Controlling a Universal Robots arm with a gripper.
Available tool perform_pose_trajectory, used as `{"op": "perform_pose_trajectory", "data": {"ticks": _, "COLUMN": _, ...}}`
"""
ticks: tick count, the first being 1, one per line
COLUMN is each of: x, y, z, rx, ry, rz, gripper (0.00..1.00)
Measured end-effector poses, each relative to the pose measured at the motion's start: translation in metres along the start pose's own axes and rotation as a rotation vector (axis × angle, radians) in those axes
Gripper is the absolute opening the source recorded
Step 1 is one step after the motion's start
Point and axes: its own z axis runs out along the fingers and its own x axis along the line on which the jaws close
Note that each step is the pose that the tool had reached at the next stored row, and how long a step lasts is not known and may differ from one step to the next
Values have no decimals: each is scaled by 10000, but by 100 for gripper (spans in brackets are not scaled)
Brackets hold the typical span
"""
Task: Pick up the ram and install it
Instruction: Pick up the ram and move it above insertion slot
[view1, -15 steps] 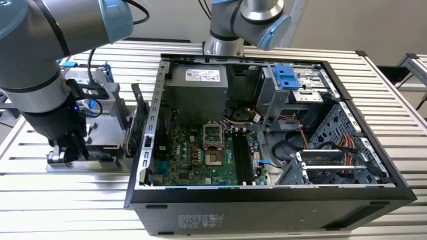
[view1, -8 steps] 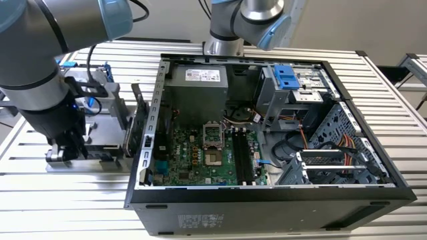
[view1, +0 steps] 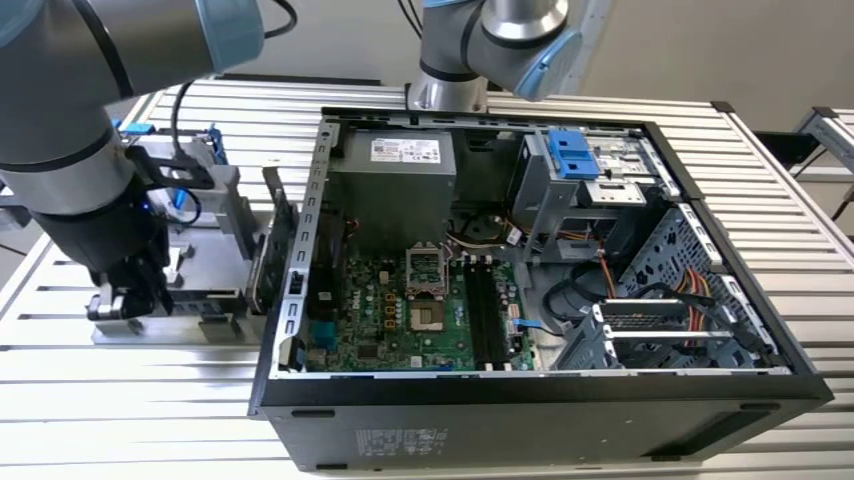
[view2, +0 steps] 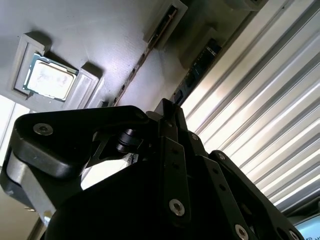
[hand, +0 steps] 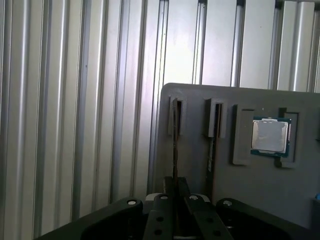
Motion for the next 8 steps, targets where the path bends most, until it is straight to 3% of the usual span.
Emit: {"op": "perform_pose_trajectory", "data": {"ticks": 8, "x": 1, "y": 2, "z": -65, "rx": 0, "ry": 0, "rz": 13, "gripper": 0}}
